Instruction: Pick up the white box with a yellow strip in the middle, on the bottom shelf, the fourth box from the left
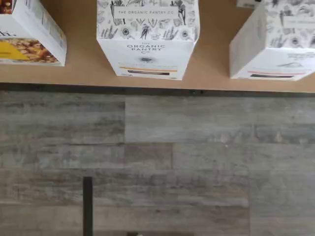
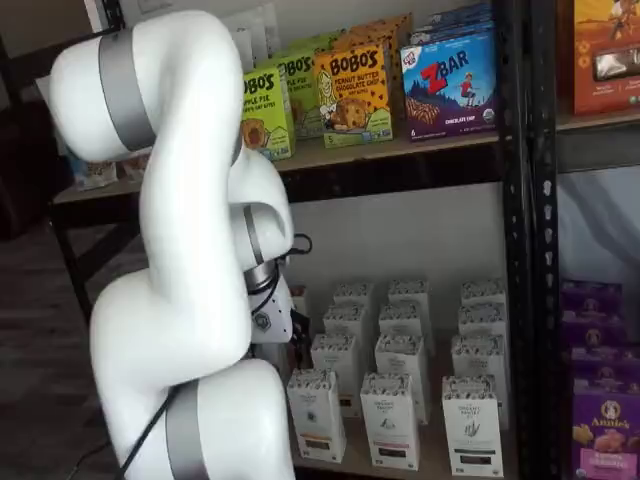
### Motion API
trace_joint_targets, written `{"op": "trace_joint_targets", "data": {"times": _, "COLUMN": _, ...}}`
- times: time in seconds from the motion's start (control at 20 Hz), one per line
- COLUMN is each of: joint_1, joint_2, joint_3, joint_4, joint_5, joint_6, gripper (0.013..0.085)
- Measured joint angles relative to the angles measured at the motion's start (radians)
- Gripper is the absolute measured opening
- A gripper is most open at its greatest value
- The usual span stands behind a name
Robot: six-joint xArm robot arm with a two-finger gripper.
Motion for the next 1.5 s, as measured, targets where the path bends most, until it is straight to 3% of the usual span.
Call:
{"op": "trace_joint_targets", "data": {"times": 0.2, "joint_1": -0.016, "joint_2": 0.082, "joint_3": -0.031, "joint_4": 0.030, "joint_5": -0.055, "joint_6": -0.041, "gripper": 0.0850}}
{"op": "trace_joint_targets", "data": {"times": 0.5, "joint_1": -0.034, "joint_2": 0.210, "joint_3": -0.129, "joint_4": 0.064, "joint_5": -0.040, "joint_6": -0.089, "gripper": 0.0850}}
{"op": "trace_joint_targets", "data": {"times": 0.9, "joint_1": -0.031, "joint_2": 0.343, "joint_3": -0.244, "joint_4": 0.045, "joint_5": -0.026, "joint_6": -0.070, "gripper": 0.0850}}
{"op": "trace_joint_targets", "data": {"times": 1.2, "joint_1": -0.024, "joint_2": 0.444, "joint_3": -0.334, "joint_4": 0.004, "joint_5": -0.032, "joint_6": -0.027, "gripper": 0.0850}}
{"op": "trace_joint_targets", "data": {"times": 1.5, "joint_1": -0.027, "joint_2": 0.536, "joint_3": -0.417, "joint_4": -0.001, "joint_5": -0.048, "joint_6": -0.024, "gripper": 0.0850}}
